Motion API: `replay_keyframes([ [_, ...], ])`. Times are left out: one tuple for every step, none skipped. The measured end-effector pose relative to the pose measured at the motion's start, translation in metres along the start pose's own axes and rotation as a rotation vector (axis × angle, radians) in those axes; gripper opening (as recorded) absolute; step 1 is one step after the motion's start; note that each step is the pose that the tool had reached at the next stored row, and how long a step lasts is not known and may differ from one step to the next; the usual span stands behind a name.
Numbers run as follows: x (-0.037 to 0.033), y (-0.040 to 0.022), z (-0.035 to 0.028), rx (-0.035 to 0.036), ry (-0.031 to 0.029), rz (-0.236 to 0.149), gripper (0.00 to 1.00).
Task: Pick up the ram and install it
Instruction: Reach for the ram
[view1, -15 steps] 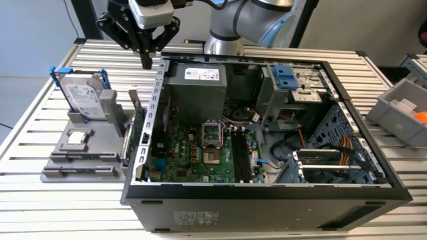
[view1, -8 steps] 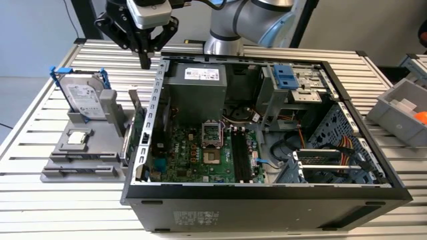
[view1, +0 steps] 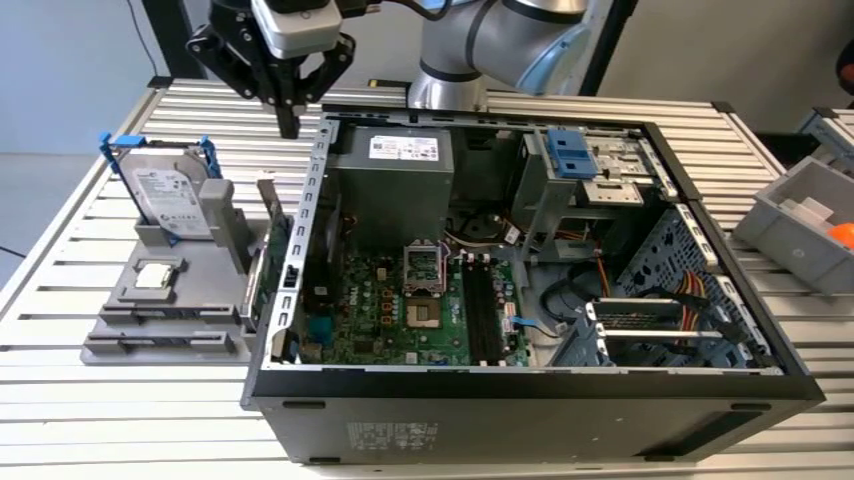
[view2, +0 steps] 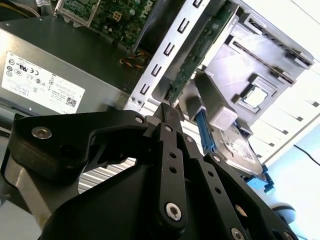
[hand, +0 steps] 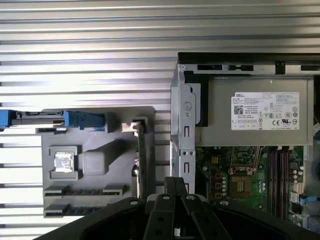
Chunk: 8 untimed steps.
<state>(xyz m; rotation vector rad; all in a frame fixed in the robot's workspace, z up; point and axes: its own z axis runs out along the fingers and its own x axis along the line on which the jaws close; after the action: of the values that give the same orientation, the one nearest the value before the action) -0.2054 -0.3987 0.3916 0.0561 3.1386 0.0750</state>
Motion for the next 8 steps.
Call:
replay_keyframes([
  [0.0004,0.0000,0.0001,-0.0001,0.0001,0.000,0.00],
  [0.0009,0.0000,0.0001,-0.0001,0.0002,0.000,0.00],
  [0.0011,0.0000,0.0000,0.0001,0.0005,0.000,0.00],
  [0.0014,-0.0001,0.0000,0.0001,0.0008,0.000,0.00],
  [0.0018,0.0000,0.0000,0.0001,0.0010,0.000,0.00],
  [0.0021,0.0000,0.0001,0.0001,0.0012,0.000,0.00],
  [0.0023,-0.0001,0.0001,0.0002,0.0015,0.000,0.00],
  [0.0025,-0.0001,0.0001,0.0002,0.0020,-0.001,0.00],
])
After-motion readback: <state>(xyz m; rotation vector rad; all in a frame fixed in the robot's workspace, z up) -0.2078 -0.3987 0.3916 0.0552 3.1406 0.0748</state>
